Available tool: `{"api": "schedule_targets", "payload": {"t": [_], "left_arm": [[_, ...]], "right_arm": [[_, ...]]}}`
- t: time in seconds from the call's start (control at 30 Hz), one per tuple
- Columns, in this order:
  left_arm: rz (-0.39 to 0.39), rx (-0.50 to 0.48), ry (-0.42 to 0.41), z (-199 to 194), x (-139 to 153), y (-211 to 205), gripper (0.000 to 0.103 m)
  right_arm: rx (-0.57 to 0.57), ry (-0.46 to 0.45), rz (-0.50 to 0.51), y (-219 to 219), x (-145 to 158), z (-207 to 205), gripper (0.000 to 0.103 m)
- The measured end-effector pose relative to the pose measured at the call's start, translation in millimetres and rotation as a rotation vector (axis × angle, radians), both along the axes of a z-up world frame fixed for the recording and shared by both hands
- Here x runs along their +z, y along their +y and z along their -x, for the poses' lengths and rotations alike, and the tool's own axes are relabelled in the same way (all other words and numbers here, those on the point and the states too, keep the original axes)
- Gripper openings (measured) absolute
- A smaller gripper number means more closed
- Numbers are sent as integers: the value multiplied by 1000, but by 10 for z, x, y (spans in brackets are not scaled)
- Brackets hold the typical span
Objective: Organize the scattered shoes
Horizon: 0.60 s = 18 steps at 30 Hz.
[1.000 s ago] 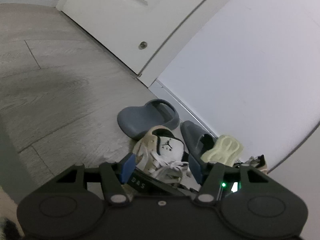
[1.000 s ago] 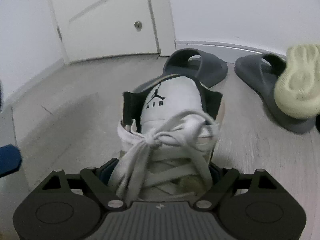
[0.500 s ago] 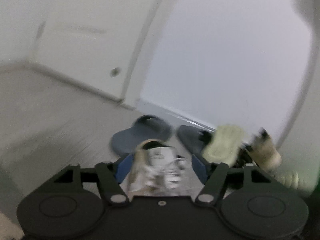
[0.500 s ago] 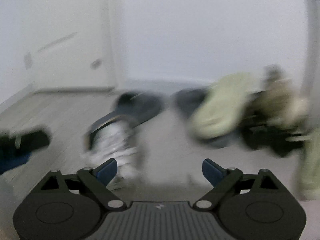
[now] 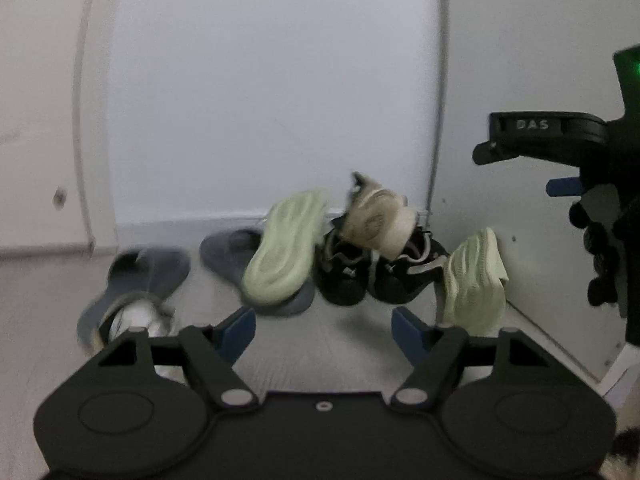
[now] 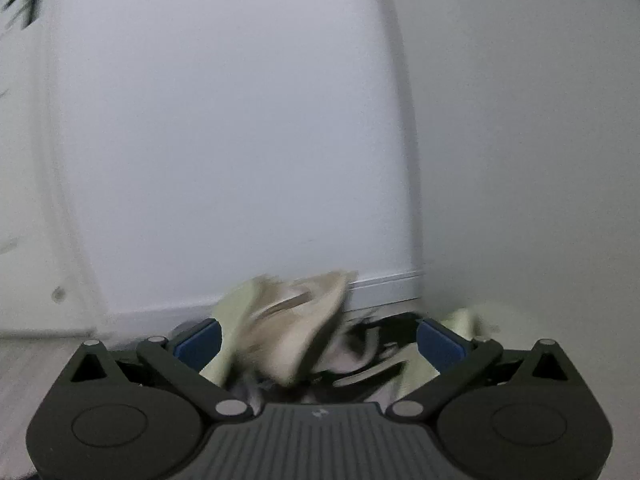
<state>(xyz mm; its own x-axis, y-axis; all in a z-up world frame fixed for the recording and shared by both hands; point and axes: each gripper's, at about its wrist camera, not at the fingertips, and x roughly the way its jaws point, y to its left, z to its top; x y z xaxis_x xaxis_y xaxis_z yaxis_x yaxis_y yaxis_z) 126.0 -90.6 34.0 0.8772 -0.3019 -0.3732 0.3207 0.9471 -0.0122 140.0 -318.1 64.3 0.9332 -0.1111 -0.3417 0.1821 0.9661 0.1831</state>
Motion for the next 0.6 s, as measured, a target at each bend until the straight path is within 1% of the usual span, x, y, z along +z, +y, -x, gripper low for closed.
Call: {"api": "schedule_targets", "payload": {"t": [0.07,0.13,0.17,0.2,0.23,0.33,0.43,0.5,0.57,0.6], "left_arm": [[22,-28,-11,-184,74,-101,75],[47,-41,-9,-436,143,-204,72],[38,-42,-6,-591,180,-274,62],[8,-45,-5,-775,223,-367,50],[-13,-54,-7,-890,245,-431,46],[-20,-113,-4,-1297,295,-574,45],[-1,-150,30,-1624,295,-698,45],[4,-152,67,-1876,218,-783,45],[10,-138,92,-2035,137,-824,45],[27,-132,105,-2132,77,-831,50]], "right_arm": [[-47,6,-36,-123,-71,-19,103],[-68,4,-80,-239,-98,-9,103],[-73,1,-104,-295,-102,4,103],[-77,-2,-125,-340,-102,19,103],[-79,-7,-139,-366,-95,42,103],[-84,-36,-158,-434,-90,129,103],[-95,-35,-159,-488,-132,78,103],[-108,-20,-170,-525,-155,36,103],[-129,12,-216,-613,-211,-2,103],[-130,18,-249,-652,-233,-2,103]]}}
